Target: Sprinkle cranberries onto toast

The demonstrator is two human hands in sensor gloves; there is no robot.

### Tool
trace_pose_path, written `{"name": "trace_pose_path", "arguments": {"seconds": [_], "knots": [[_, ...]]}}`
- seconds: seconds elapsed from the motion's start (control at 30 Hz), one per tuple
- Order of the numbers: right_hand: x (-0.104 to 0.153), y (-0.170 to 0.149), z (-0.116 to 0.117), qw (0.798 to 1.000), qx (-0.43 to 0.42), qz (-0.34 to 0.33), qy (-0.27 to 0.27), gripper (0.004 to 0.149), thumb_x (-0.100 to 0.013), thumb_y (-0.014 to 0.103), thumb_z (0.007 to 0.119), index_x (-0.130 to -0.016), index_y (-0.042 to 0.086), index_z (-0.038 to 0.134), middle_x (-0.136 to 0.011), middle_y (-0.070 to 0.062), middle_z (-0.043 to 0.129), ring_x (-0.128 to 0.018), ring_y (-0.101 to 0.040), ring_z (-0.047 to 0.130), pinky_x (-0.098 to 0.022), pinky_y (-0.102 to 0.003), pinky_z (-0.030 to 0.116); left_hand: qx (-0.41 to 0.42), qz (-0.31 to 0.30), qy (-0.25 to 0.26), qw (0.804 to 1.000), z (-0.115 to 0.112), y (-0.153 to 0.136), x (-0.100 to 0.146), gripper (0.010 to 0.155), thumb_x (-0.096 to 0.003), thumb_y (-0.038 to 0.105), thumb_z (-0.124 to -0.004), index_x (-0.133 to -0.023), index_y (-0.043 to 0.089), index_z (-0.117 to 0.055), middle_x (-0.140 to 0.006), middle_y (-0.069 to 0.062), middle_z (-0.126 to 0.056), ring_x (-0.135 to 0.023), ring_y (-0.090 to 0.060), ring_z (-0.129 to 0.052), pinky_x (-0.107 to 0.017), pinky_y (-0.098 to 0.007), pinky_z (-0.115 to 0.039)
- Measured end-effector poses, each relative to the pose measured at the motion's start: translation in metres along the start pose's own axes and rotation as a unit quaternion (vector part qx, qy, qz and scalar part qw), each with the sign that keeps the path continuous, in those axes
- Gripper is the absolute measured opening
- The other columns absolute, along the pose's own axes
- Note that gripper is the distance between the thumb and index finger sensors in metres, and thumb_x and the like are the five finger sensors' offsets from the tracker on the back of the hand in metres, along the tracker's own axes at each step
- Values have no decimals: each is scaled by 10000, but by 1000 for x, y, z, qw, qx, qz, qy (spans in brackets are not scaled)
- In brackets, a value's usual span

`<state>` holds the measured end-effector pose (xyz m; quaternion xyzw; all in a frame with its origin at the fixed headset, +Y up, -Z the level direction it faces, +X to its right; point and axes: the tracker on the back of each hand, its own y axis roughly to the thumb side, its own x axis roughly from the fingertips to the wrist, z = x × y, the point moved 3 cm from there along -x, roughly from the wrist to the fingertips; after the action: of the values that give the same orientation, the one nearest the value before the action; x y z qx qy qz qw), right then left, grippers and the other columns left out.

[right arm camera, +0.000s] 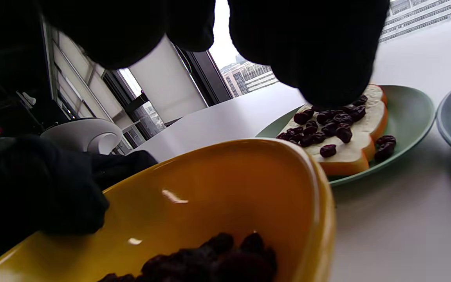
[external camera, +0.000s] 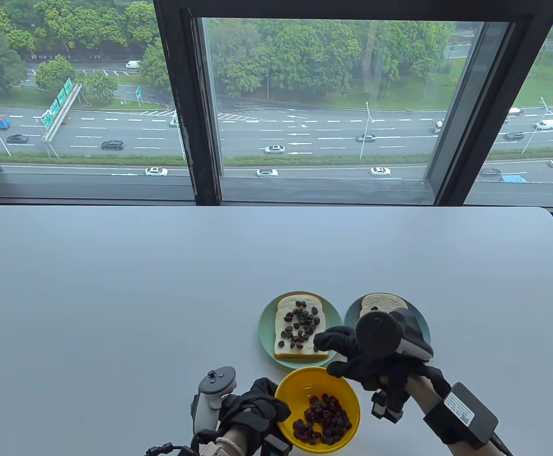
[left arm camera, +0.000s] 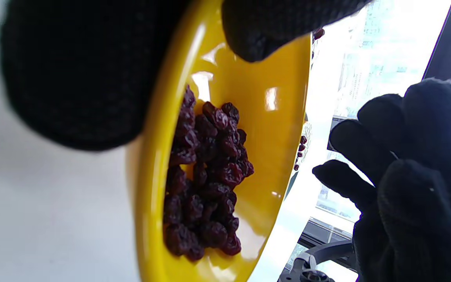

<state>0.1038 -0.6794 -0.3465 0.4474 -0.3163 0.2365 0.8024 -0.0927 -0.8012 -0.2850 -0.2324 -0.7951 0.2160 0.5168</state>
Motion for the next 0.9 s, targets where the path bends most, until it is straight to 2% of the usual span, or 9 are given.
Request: {"name": "trace_pose_path", "arguments": {"seconds": [0.13,0.23,0.33,0.47,0.53,0.63,0.7,0.77,0.9], "knots": [[-2,29,31,992,61,-32,109,723,-350,459,773,-982,315,454,-1008,-167,484,-843,-410,702,-528,-351,842,7,-10,4,1000,1,2,2,513,-381,187,-788,-825,188,-532,-678,-212,-643,-385,-364,-787,-120,-366,-979],[-1,34,53,979,120,-33,163,815,-333,452,799,-998,322,346,-1029,-202,353,-879,-451,598,-578,-361,781,13,-20,10,1000,1,4,5,510,-373,180,-793,-816,192,-541,-672,-208,-653,-381,-362,-795,-113,-365,-985],[-3,37,72,967,140,-32,211,859,-331,412,818,-993,337,277,-1032,-203,239,-903,-472,489,-627,-384,694,12,-20,24,999,1,5,7,515,-363,164,-806,-808,181,-548,-662,-224,-642,-371,-378,-780,-104,-384,-980],[-7,45,87,959,208,-35,188,854,-320,389,821,-981,348,282,-1025,-127,255,-905,-407,480,-617,-371,689,9,-10,23,1000,0,2,8,513,-349,156,-807,-794,178,-553,-656,-224,-636,-365,-380,-775,-99,-387,-982],[-9,49,89,955,244,-38,162,814,-306,392,816,-969,341,346,-1009,-65,370,-885,-347,548,-591,-345,727,12,-9,19,1000,-1,2,9,510,-351,151,-807,-793,172,-553,-655,-228,-631,-364,-385,-768,-99,-395,-979],[-9,55,91,952,274,-44,131,731,-291,367,825,-926,317,466,-975,-39,478,-852,-322,628,-547,-334,791,9,-11,17,1000,-2,3,8,510,-351,147,-807,-793,165,-553,-653,-232,-628,-362,-388,-764,-97,-398,-976],[-10,56,88,954,280,-45,95,638,-286,343,831,-864,338,560,-919,-5,588,-792,-274,731,-477,-288,856,6,-9,10,1000,-5,2,8,510,-350,152,-806,-793,164,-554,-650,-231,-631,-357,-384,-767,-92,-391,-978],[-9,54,88,958,267,-48,90,526,-326,299,824,-810,342,623,-887,2,637,-723,-259,797,-424,-261,891,16,-10,9,1000,-8,2,10,510,-349,145,-808,-793,158,-557,-649,-239,-627,-354,-392,-759,-88,-399,-972],[-8,51,87,964,242,-49,95,492,-315,293,844,-770,339,665,-849,5,683,-668,-253,831,-387,-241,922,14,-7,4,1000,-9,0,8,511,-349,149,-807,-795,163,-557,-647,-238,-629,-351,-389,-760,-83,-394,-972]]}}
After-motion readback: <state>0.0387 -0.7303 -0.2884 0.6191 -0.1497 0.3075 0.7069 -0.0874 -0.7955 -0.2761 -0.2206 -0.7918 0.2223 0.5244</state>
